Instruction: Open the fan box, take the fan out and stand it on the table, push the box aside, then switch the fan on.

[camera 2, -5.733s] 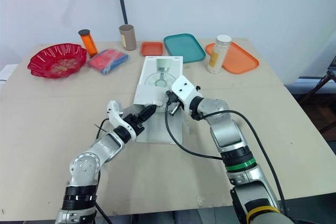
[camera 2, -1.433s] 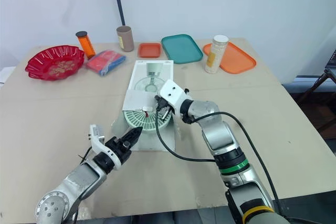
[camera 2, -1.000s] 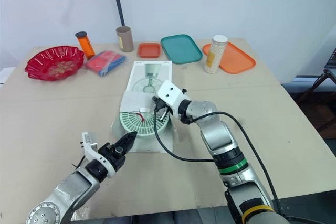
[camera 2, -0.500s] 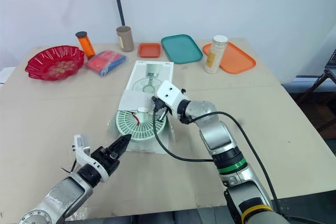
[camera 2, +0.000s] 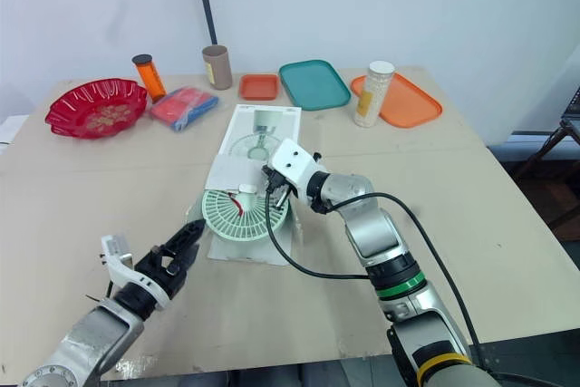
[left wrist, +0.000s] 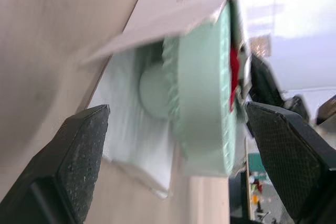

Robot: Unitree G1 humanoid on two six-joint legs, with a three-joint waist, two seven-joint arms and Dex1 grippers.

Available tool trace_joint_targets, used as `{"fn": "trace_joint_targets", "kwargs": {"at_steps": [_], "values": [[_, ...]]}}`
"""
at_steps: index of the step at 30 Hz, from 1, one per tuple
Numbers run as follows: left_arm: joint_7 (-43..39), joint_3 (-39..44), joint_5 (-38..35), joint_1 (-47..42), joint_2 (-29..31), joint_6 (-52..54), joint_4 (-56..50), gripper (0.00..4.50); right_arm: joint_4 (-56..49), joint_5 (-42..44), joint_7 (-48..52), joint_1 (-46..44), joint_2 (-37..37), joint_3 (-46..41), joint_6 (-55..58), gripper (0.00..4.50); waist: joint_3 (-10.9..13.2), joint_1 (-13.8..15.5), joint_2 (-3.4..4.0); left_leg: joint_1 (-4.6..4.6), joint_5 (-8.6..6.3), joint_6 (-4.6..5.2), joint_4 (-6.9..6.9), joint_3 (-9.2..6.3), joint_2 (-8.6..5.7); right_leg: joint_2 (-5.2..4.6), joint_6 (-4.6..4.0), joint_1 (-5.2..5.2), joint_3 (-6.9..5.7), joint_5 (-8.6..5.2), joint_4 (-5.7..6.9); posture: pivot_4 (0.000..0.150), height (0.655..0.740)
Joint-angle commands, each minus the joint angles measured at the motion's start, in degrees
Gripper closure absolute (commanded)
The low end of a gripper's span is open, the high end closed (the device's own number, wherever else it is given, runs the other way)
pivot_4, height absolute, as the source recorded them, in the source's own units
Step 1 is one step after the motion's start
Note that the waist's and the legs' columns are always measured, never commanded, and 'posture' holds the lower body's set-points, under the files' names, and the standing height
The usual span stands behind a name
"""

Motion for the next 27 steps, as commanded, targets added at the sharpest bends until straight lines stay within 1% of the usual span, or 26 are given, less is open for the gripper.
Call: {"fn": "trace_joint_targets", "kwargs": {"at_steps": [1, 5, 10, 17, 19, 27], "values": [[-5.02, 2.77, -2.92, -3.87, 2.34, 0.96, 4.41, 0.1, 3.57, -1.32, 0.39, 0.83, -0.47, 1.81, 0.47, 4.5, 0.0, 0.01, 0.0, 0.0, 0.0, 0.0, 0.0, 0.0, 0.0, 0.0, -0.01, 0.01, 0.0, 0.0, 0.0, 0.15, 0.74], [-7.52, 3.18, -4.95, -5.75, 3.9, 3.05, 7.28, 0.1, 3.91, -1.35, 0.36, 0.42, -0.44, 1.7, 0.29, 4.5, 0.0, 0.0, -0.01, 0.0, 0.0, 0.0, 0.0, -0.02, 0.0, 0.0, 0.04, 0.0, -0.02, 0.06, 0.0, 0.15, 0.74], [-9.14, 2.5, -4.25, -7.81, 4.73, 5.26, 10.3, 0.1, 4.33, -1.46, 0.14, 0.23, -0.35, 1.73, -0.01, 4.5, 0.01, 0.01, 0.0, -0.01, 0.0, 0.0, 0.0, -0.03, 0.0, 0.0, 0.01, 0.0, -0.03, 0.08, 0.0, 0.15, 0.74], [-8.25, 2.43, -2.8, -14.13, 2.18, 5.03, 14.03, 0.1, 3.98, -1.46, -0.24, 0.68, -0.29, 1.72, -0.05, 4.5, 0.0, 0.07, 0.0, -0.01, 0.01, -0.01, 0.0, -0.04, -0.01, 0.0, 0.02, 0.01, -0.05, 0.1, 0.0, 0.15, 0.74], [-8.43, 2.06, -2.85, -15.3, 1.55, 5.68, 14.28, 0.1, 3.84, -1.43, -0.32, 0.72, -0.25, 1.7, 0.08, 4.5, 0.01, 0.05, -0.01, -0.01, 0.01, -0.02, 0.0, -0.04, -0.01, 0.0, -0.21, 0.01, -0.05, 0.24, -0.01, 0.15, 0.74], [-8.38, 0.19, -1.11, -15.47, 0.56, 7.91, 14.9, 0.1, 3.35, -1.46, -0.31, 0.89, -0.47, 1.69, 0.37, 4.5, 0.01, 0.06, -0.01, -0.02, 0.02, -0.03, 0.0, -0.06, -0.01, 0.0, -0.15, 0.0, -0.05, 0.21, -0.01, 0.15, 0.74]]}}
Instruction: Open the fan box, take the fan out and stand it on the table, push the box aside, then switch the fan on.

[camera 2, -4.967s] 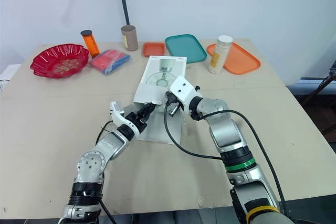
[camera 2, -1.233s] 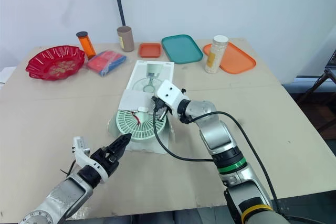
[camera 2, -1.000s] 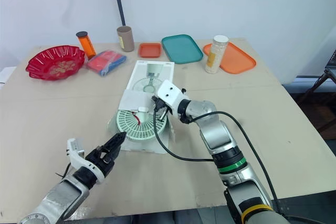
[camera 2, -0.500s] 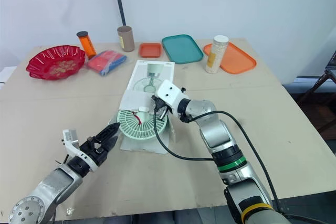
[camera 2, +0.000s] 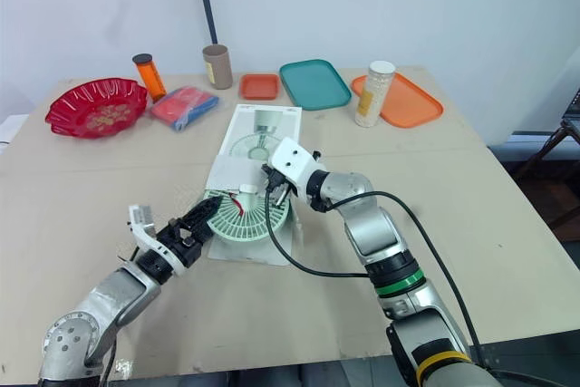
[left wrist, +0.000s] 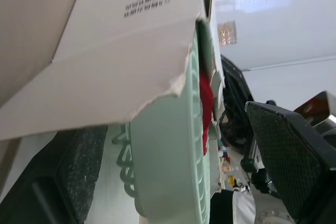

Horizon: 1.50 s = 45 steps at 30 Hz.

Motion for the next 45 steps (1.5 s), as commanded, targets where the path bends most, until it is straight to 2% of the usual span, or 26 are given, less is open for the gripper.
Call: {"fn": "trace_joint_targets", "kwargs": {"at_steps": [1, 3, 6, 9, 10, 20, 22, 24, 30, 45], "values": [[-0.39, -0.39, 0.97, 0.32, -0.19, 1.01, -0.47, 0.1, 1.85, -1.39, -0.06, 1.6, -0.54, 1.52, 1.84, 4.5, 0.0, 0.0, 0.0, 0.0, 0.0, 0.0, 0.0, 0.0, 0.0, 0.0, 0.01, 0.0, 0.0, 0.0, 0.0, 0.15, 0.74], [-0.05, -0.53, 1.31, 0.61, -0.86, 1.03, -0.37, 0.1, 1.89, -1.38, -0.05, 1.55, -0.52, 1.53, 1.86, 4.5, 0.0, 0.0, 0.0, 0.0, 0.0, 0.0, 0.0, 0.0, 0.0, 0.0, 0.02, 0.0, 0.0, -0.01, 0.0, 0.15, 0.74], [0.26, -0.32, 2.54, 0.51, -1.66, 0.67, 0.03, 0.91, 2.01, -1.38, -0.05, 1.42, -0.43, 1.56, 1.82, 4.5, 0.0, 0.0, 0.0, 0.0, 0.0, 0.0, 0.0, 0.0, 0.0, 0.0, 0.09, 0.0, 0.0, -0.05, 0.0, 0.15, 0.74], [0.35, 0.0, 3.38, 0.16, -2.02, 0.71, 0.42, 1.99, 2.05, -1.37, -0.02, 1.33, -0.36, 1.62, 1.81, 4.5, 0.01, 0.01, -0.01, 0.0, 0.0, 0.0, 0.0, 0.01, 0.0, 0.0, 0.2, 0.0, 0.0, -0.12, 0.0, 0.15, 0.74], [0.16, 0.01, 3.51, 0.06, -2.22, 0.79, 0.47, 2.2, 2.05, -1.35, 0.02, 1.31, -0.39, 1.59, 1.8, 4.5, 0.0, 0.02, -0.01, 0.0, 0.0, 0.0, 0.0, 0.0, 0.0, -0.01, 0.19, 0.0, 0.0, -0.12, 0.0, 0.15, 0.74], [-0.47, 0.4, 4.34, -0.43, -3.41, 0.98, 1.95, 2.2, 1.63, -1.44, 0.05, 1.49, -0.43, 1.36, 2.32, 4.5, 0.0, 0.25, -0.01, 0.0, 0.01, -0.02, 0.0, -0.01, -0.01, -0.01, 0.24, 0.01, 0.0, -0.12, 0.0, 0.15, 0.74], [-0.22, 0.54, 4.3, 0.24, -3.36, 1.11, 1.82, 2.59, 1.41, -1.4, 0.04, 1.58, -0.48, 1.28, 2.68, 4.5, 0.0, 0.25, -0.01, 0.0, 0.01, -0.02, 0.0, -0.01, 0.0, -0.01, 0.27, 0.01, 0.0, -0.14, 0.0, 0.15, 0.74], [-0.13, 0.84, 3.84, 1.2, -3.17, 1.24, 1.3, 2.78, 1.29, -1.4, -0.02, 1.61, -0.48, 1.24, 2.92, 4.5, 0.0, 0.23, -0.02, 0.0, 0.01, -0.02, 0.0, -0.01, 0.0, -0.01, 0.27, 0.01, 0.0, -0.14, 0.0, 0.15, 0.74], [0.82, 2.25, 1.13, 4.98, -2.49, 1.08, -0.67, 2.78, 0.62, -1.01, -0.3, 1.51, 0.13, 1.09, 4.57, 4.5, 0.0, -0.1, -0.02, 0.01, -0.02, -0.04, -0.02, 0.0, 0.02, 0.01, 0.2, -0.02, 0.02, -0.17, 0.0, 0.15, 0.74], [2.38, 3.01, -0.39, 11.12, 0.79, 0.86, -4.04, 2.78, -0.01, -1.29, -1.22, 1.57, 0.57, 1.23, 6.47, 4.5, 0.0, -0.21, -0.02, 0.05, -0.1, -0.08, -0.03, 0.03, 0.08, 0.05, 0.15, -0.02, 0.02, -0.24, 0.0, 0.15, 0.74]]}}
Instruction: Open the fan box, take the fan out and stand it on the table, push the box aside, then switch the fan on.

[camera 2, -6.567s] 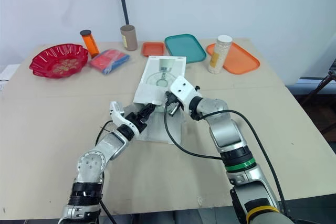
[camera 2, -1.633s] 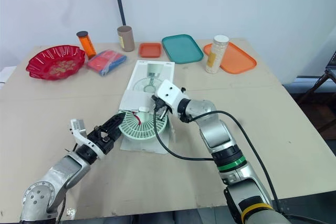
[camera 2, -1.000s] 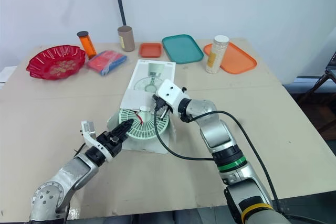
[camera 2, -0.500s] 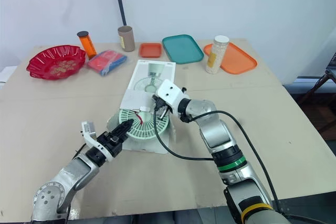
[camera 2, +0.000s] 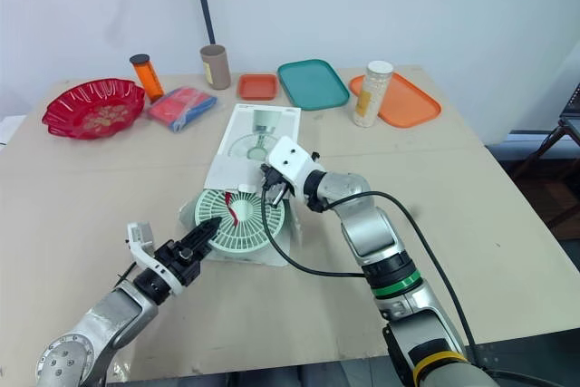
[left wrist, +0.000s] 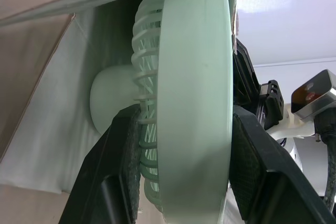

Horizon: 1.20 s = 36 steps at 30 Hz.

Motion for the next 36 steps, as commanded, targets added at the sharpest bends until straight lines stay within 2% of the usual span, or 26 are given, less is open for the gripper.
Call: {"fn": "trace_joint_targets", "kwargs": {"at_steps": [1, 11, 36], "values": [[3.18, 2.05, 0.6, 3.16, 1.75, -0.35, -0.31, 2.78, 1.79, -1.0, -0.19, 1.64, -0.62, 1.31, 2.44, 4.5, 0.0, 0.0, 0.0, 0.0, 0.0, 0.0, 0.0, -0.01, 0.0, 0.0, 0.0, 0.0, 0.0, 0.0, 0.0, 0.15, 0.74], [5.36, 1.73, -0.81, 7.23, 2.72, -2.1, -6.18, 2.78, 2.43, -0.84, 0.15, 1.55, -0.61, 1.34, 1.79, 4.5, 0.0, 0.0, 0.0, 0.01, -0.01, 0.0, 0.0, 0.02, 0.03, 0.01, 0.0, 0.0, 0.0, -0.02, 0.0, 0.15, 0.74], [7.92, 0.15, -5.53, 25.15, 6.34, -6.34, -15.09, 2.78, -0.11, -0.23, 0.06, 3.03, -0.34, 0.95, 3.36, 4.5, 0.0, 0.01, -0.02, 0.15, -0.32, 0.0, -0.01, 0.28, 0.29, 0.08, -0.34, 0.02, -0.01, -0.46, 0.0, 0.15, 0.74]]}}
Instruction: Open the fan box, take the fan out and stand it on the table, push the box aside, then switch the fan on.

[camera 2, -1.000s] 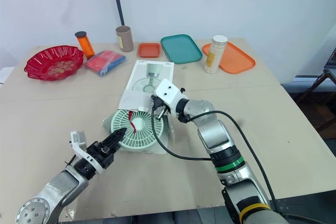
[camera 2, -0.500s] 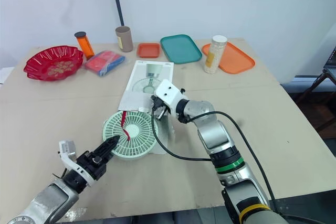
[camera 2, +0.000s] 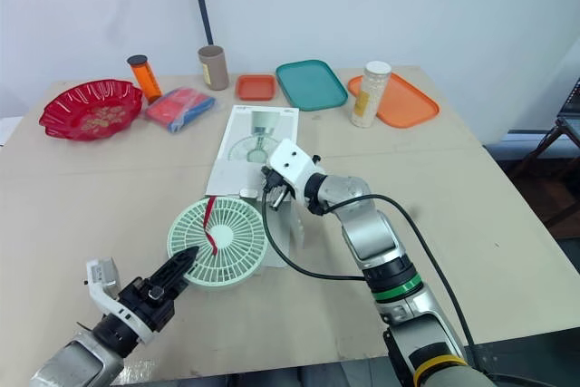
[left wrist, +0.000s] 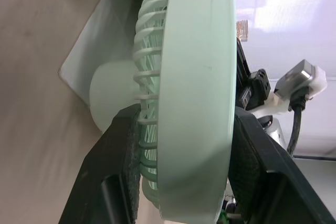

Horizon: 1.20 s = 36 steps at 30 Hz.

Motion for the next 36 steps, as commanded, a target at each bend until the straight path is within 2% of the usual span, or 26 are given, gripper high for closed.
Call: {"fn": "trace_joint_targets", "kwargs": {"at_steps": [1, 18, 30, 34, 35, 36], "values": [[4.06, -0.2, 1.22, 4.7, 2.29, 0.05, 1.91, 2.78, 1.5, -0.34, 0.01, 1.69, -0.41, 1.12, 2.41, 4.5, -0.01, 0.0, -0.01, 0.0, -0.01, 0.0, 0.0, 0.01, 0.01, 0.01, -0.01, 0.0, 0.0, -0.01, 0.0, 0.15, 0.74], [-0.45, 1.12, 1.88, 12.67, 6.1, -0.44, 1.2, 2.78, 0.96, -0.18, 0.27, 1.64, -0.8, 1.07, 2.77, 4.5, -0.01, -0.02, -0.01, 0.12, -0.18, -0.02, -0.01, 0.12, 0.19, 0.12, -0.12, 0.02, 0.0, -0.12, 0.0, 0.15, 0.74], [-2.85, 1.11, 3.33, 12.32, 7.61, -0.34, 3.25, 2.78, 1.49, -0.17, 0.32, 1.26, -0.68, 1.11, 2.51, 4.5, 0.0, -0.02, 0.0, 0.14, -0.22, -0.04, -0.01, 0.14, 0.26, 0.18, -0.13, 0.02, 0.01, -0.13, 0.0, 0.15, 0.74], [-4.02, 1.53, 6.89, 11.64, 7.77, -0.33, 3.91, 2.78, 1.38, -0.19, 0.3, 1.38, -0.74, 1.11, 2.59, 4.5, -0.01, -0.02, 0.0, 0.15, -0.22, -0.04, -0.01, 0.14, 0.27, 0.19, -0.14, 0.02, 0.01, -0.12, 0.0, 0.15, 0.74], [-4.31, 1.56, 7.03, 11.66, 7.67, -0.32, 4.07, 1.77, 1.31, -0.2, 0.29, 1.46, -0.75, 1.13, 2.61, 4.5, 0.01, -0.02, 0.02, 0.15, -0.22, -0.04, -0.01, 0.14, 0.27, 0.19, -0.14, 0.02, 0.01, -0.12, 0.0, 0.15, 0.74], [-4.51, 1.58, 7.15, 11.62, 7.57, -0.28, 4.21, 1.57, 1.33, -0.2, 0.28, 1.48, -0.75, 1.13, 2.6, 4.5, 0.04, 0.02, 0.07, 0.15, -0.22, -0.04, -0.01, 0.14, 0.27, 0.2, -0.14, 0.02, 0.01, -0.12, 0.0, 0.15, 0.74]]}}
